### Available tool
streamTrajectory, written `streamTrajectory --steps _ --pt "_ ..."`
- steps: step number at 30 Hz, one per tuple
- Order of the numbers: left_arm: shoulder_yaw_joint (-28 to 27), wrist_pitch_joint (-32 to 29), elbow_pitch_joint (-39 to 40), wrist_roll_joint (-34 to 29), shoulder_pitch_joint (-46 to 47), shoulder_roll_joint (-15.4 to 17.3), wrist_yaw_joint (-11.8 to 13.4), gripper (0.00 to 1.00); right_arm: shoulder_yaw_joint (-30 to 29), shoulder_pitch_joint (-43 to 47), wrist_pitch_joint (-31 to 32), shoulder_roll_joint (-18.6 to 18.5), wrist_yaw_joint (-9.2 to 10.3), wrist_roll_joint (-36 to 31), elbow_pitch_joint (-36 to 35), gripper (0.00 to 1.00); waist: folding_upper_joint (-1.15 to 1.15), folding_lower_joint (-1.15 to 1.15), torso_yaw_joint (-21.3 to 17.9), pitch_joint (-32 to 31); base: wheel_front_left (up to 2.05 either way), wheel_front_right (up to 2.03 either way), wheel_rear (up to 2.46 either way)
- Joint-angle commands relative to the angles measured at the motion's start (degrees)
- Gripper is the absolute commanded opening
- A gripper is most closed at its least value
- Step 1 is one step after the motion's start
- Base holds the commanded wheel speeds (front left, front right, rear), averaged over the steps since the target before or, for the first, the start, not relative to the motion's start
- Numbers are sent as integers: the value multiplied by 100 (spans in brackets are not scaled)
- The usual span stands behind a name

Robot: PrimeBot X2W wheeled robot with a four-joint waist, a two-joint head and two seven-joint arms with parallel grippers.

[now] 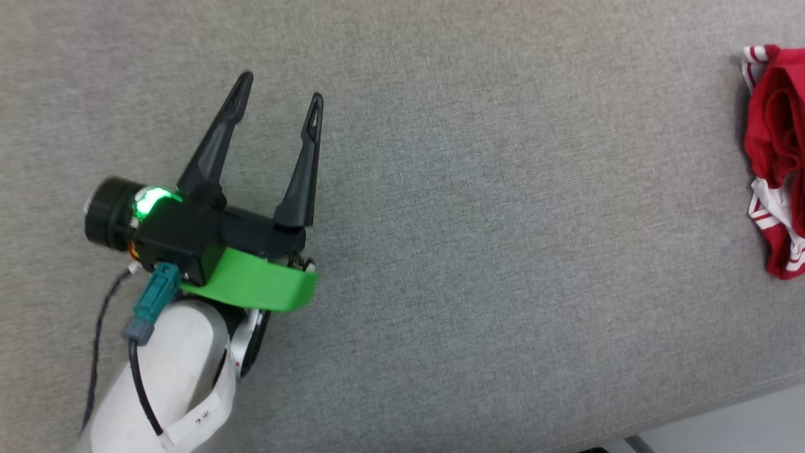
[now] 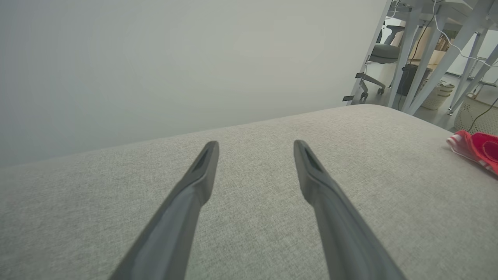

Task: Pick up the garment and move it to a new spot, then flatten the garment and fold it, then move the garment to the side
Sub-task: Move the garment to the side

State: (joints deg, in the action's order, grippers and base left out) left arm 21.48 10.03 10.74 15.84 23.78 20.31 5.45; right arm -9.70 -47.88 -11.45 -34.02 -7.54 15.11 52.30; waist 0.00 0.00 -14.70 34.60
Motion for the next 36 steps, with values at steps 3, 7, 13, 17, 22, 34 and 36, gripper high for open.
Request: streamTrajectory --steps 3,7,13,17,22,34,36 --pt "-58 156 -209 138 -292 -119 118 100 -111 380 -186 235 5 -147 -262 100 0 0 301 -679 0 0 0" --pt "-118 285 -449 284 -555 -249 211 100 -227 970 -284 498 5 -184 -803 100 0 0 494 -1091 0 0 0" --pt "-248 409 -802 488 -960 -410 314 100 -304 1991 -304 1056 5 -206 -1884 100 0 0 795 -1602 0 0 0" --pt "-327 461 -1027 578 -1139 -516 311 100 -309 2715 -202 1480 5 -213 -2667 100 0 0 1066 -1859 0 0 0" --pt "-455 488 -1219 665 -1339 -590 226 100 -138 3412 17 2092 5 -114 -3626 100 0 0 1342 -2087 0 0 0" --pt "-1018 496 -1459 572 -1832 -743 89 100 654 4486 484 2696 5 -245 -5251 100 0 0 1828 -2677 0 0 0" --pt "-1088 496 -1517 548 -1929 -751 40 100 722 4669 584 2757 5 -270 -5450 100 0 0 1857 -2788 0 0 0"
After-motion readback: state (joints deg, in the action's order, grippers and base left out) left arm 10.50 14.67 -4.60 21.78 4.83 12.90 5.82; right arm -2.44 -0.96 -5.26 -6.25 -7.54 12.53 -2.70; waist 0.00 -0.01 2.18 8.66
